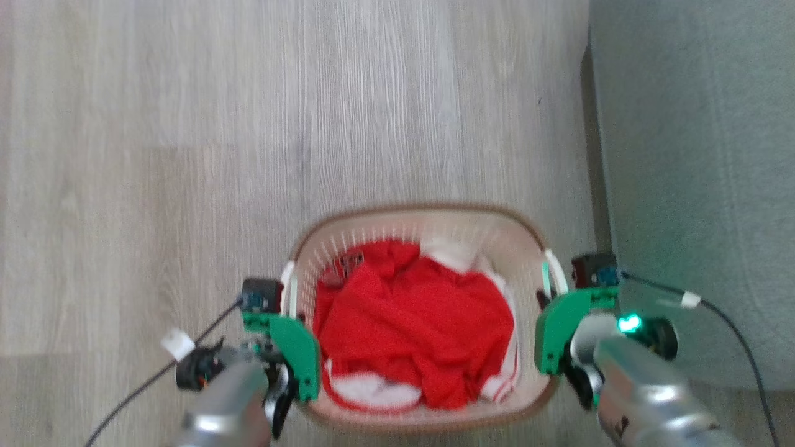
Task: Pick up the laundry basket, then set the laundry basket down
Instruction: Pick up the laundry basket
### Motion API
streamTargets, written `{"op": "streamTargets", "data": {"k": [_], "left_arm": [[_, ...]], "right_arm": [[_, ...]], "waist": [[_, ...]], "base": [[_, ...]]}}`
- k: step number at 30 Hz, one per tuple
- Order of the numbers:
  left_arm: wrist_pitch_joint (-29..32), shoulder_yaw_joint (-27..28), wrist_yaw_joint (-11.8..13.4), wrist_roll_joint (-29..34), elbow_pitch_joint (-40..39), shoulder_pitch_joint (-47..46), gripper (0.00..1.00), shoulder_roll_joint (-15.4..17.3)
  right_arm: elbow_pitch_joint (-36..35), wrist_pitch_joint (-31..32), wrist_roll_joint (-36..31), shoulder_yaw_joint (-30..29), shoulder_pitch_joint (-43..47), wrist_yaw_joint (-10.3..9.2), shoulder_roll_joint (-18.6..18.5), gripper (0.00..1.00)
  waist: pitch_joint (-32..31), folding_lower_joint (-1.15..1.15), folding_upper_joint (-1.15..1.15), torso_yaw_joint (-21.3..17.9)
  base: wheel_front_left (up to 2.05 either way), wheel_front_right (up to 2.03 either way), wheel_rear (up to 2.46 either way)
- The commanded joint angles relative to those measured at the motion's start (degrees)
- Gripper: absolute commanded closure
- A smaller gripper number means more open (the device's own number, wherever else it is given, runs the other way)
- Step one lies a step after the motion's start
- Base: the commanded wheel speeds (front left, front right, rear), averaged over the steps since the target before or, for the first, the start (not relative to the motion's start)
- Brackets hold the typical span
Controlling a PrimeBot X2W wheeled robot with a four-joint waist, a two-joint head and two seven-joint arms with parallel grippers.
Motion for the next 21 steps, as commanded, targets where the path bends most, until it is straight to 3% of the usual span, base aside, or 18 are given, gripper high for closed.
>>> {"op": "streamTargets", "data": {"k": [1,21], "left_arm": [[0.13,0.22,0.28,-0.46,-0.34,1.25,1.00,2.32],[2.41,-6.39,0.47,-6.02,0.91,11.89,1.00,2.32]], "right_arm": [[-0.04,0.27,0.75,1.68,2.22,0.05,-0.57,1.00],[0.16,1.88,10.57,10.93,11.92,0.05,-0.57,1.00]], "waist": [[-4.79,0.01,0.00,0.08],[-20.64,0.01,0.00,0.21]], "base": [[0.00,0.00,0.00],[0.00,0.00,0.00]]}}
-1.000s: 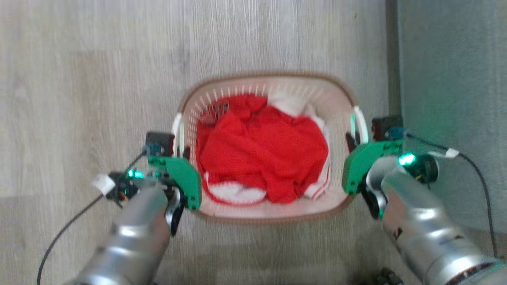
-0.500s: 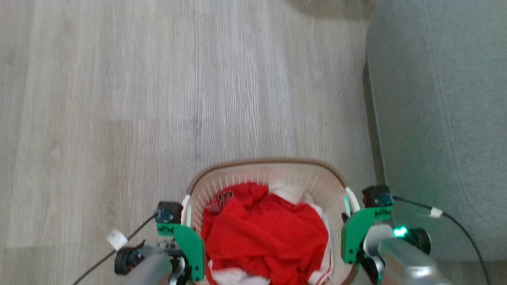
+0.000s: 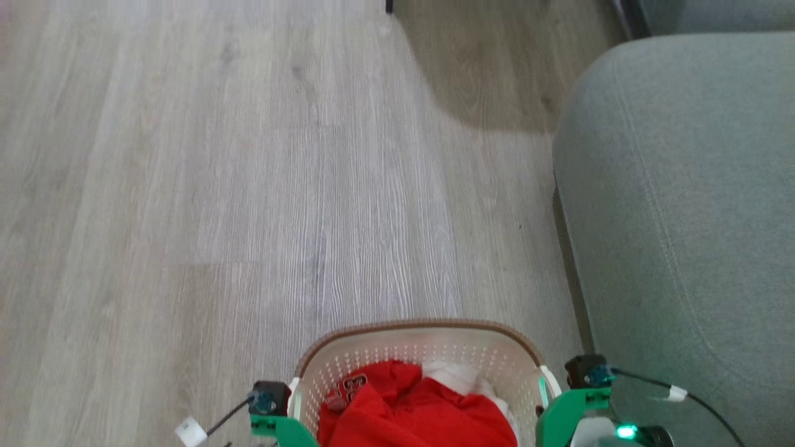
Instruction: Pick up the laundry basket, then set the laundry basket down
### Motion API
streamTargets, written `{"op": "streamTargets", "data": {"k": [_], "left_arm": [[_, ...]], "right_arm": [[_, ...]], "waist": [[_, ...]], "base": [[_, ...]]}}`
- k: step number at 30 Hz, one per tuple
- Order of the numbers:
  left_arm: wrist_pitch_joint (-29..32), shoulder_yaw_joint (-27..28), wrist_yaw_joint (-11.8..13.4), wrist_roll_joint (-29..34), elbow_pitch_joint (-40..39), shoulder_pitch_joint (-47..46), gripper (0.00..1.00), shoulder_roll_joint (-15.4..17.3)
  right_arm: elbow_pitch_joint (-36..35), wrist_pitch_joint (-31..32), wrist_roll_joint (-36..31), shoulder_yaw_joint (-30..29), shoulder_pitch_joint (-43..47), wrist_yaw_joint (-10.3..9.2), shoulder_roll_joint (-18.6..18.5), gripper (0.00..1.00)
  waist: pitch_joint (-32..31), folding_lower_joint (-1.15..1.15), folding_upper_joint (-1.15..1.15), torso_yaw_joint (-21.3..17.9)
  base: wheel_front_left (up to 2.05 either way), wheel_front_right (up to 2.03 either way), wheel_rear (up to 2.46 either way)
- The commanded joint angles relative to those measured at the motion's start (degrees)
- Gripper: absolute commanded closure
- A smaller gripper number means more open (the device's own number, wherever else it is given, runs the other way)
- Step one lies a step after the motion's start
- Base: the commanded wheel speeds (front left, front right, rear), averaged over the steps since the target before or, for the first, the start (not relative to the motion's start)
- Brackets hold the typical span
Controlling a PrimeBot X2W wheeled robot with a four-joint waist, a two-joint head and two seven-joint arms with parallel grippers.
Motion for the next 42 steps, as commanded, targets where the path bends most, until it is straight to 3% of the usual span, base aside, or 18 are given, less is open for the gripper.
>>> {"op": "streamTargets", "data": {"k": [1,42], "left_arm": [[-0.23,0.50,-0.03,-0.11,0.20,-0.76,1.00,1.94],[-1.11,-5.04,0.66,-5.29,1.54,-0.74,1.00,1.94]], "right_arm": [[-0.65,-0.24,0.56,1.38,-0.24,0.06,-0.59,1.00],[0.31,-2.32,10.57,12.12,-1.58,0.06,-0.59,1.00]], "waist": [[-1.49,0.01,-0.01,0.18],[-3.17,0.01,-0.01,-0.47]], "base": [[0.00,0.00,0.00],[0.00,0.00,0.00]]}}
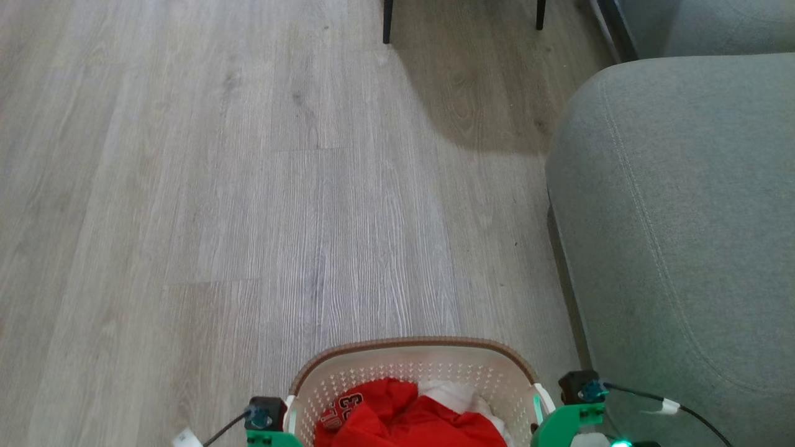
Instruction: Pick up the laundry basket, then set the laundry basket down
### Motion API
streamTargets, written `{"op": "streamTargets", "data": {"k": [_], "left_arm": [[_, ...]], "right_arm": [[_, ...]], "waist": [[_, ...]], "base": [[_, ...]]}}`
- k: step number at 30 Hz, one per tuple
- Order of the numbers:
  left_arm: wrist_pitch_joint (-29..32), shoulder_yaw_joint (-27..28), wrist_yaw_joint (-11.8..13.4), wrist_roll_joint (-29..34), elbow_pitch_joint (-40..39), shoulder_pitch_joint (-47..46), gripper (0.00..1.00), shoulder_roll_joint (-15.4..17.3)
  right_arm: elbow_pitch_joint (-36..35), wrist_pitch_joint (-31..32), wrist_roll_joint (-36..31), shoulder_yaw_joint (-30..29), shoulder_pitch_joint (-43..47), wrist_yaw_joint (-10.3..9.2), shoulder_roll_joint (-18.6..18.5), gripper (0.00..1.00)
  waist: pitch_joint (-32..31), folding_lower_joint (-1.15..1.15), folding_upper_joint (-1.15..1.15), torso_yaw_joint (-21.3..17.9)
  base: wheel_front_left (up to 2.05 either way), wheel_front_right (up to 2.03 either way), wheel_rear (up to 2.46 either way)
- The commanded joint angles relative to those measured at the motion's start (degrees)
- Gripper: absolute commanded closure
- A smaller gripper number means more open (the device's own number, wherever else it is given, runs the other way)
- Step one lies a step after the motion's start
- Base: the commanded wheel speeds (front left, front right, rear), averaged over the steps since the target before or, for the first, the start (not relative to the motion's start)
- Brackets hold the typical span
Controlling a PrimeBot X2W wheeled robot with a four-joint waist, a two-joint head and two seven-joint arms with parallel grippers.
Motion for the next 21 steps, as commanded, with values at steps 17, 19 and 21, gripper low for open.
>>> {"op": "streamTargets", "data": {"k": [17,19,21], "left_arm": [[-1.86,-0.66,1.43,-1.79,-0.37,-4.39,1.00,1.48],[-2.11,-0.72,1.52,-1.92,-0.42,-5.41,1.00,1.48],[-2.43,-0.79,1.62,-1.96,-0.37,-6.64,1.00,1.48]], "right_arm": [[0.10,-2.41,2.63,3.38,-5.31,0.08,-0.54,1.00],[0.19,-2.57,2.84,3.58,-6.32,0.08,-0.54,1.00],[0.35,-2.73,2.98,3.77,-7.55,0.08,-0.54,1.00]], "waist": [[3.27,0.00,0.00,-0.33],[4.24,0.00,0.00,-0.46],[5.40,0.00,0.00,-0.60]], "base": [[0.00,0.00,0.00],[0.00,0.00,0.00],[0.00,0.00,0.00]]}}
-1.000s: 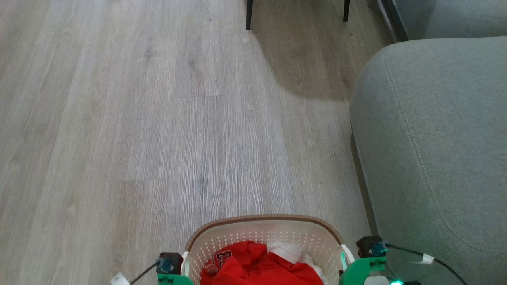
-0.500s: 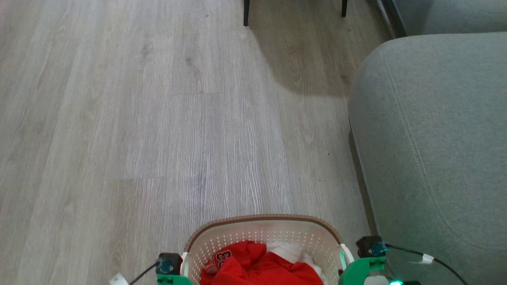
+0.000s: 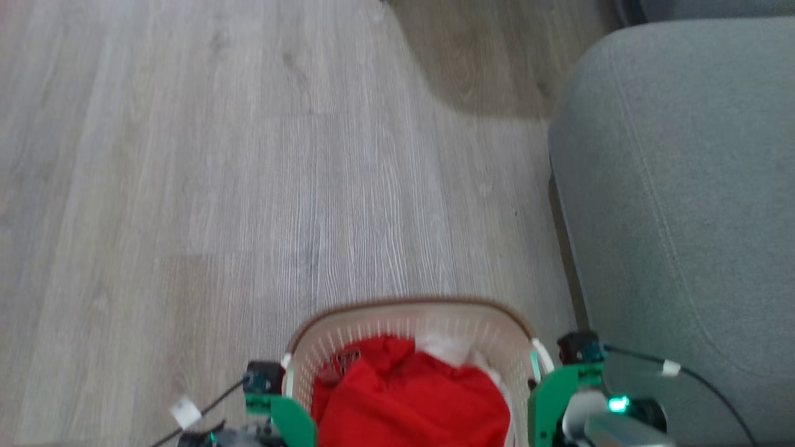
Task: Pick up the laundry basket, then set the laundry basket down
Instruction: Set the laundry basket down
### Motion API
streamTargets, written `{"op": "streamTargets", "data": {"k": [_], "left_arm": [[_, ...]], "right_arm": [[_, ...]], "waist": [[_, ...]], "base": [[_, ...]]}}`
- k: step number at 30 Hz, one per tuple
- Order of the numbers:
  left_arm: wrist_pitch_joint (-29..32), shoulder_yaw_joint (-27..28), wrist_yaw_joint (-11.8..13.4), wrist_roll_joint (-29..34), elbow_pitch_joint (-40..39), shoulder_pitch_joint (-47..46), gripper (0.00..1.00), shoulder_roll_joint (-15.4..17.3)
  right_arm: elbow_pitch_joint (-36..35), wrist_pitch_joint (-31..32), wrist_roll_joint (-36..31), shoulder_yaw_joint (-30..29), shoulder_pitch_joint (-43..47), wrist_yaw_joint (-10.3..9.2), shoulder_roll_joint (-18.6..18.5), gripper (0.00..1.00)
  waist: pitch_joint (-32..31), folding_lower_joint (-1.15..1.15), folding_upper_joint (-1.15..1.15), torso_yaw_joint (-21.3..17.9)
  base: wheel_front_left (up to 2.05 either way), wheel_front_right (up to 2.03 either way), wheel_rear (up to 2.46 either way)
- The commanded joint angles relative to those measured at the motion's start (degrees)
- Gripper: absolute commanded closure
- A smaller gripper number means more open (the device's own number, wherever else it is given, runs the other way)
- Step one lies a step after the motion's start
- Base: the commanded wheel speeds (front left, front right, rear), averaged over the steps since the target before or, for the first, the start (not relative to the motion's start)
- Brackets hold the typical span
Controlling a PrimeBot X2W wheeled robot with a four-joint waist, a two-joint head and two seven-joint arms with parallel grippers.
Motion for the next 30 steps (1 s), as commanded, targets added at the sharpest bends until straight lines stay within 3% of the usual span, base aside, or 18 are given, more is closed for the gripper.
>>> {"op": "streamTargets", "data": {"k": [1,15,30], "left_arm": [[-0.92,0.72,0.39,-0.05,-0.22,-2.99,1.00,1.42],[-3.67,1.63,0.69,-0.47,0.69,-14.97,1.00,1.42],[-6.34,2.07,1.53,1.46,1.41,-30.95,1.00,1.52]], "right_arm": [[-0.42,-1.37,0.10,0.62,-2.71,0.08,-0.51,1.00],[1.55,-3.73,-0.82,0.70,-15.38,0.08,-0.51,1.00],[2.96,-4.94,-3.90,-2.41,-31.61,0.08,-0.51,1.00]], "waist": [[1.33,0.00,0.00,-0.21],[13.80,0.00,0.00,-0.34],[33.55,0.00,0.00,0.58]], "base": [[0.00,0.00,0.00],[0.00,0.00,0.00],[0.00,0.00,0.00]]}}
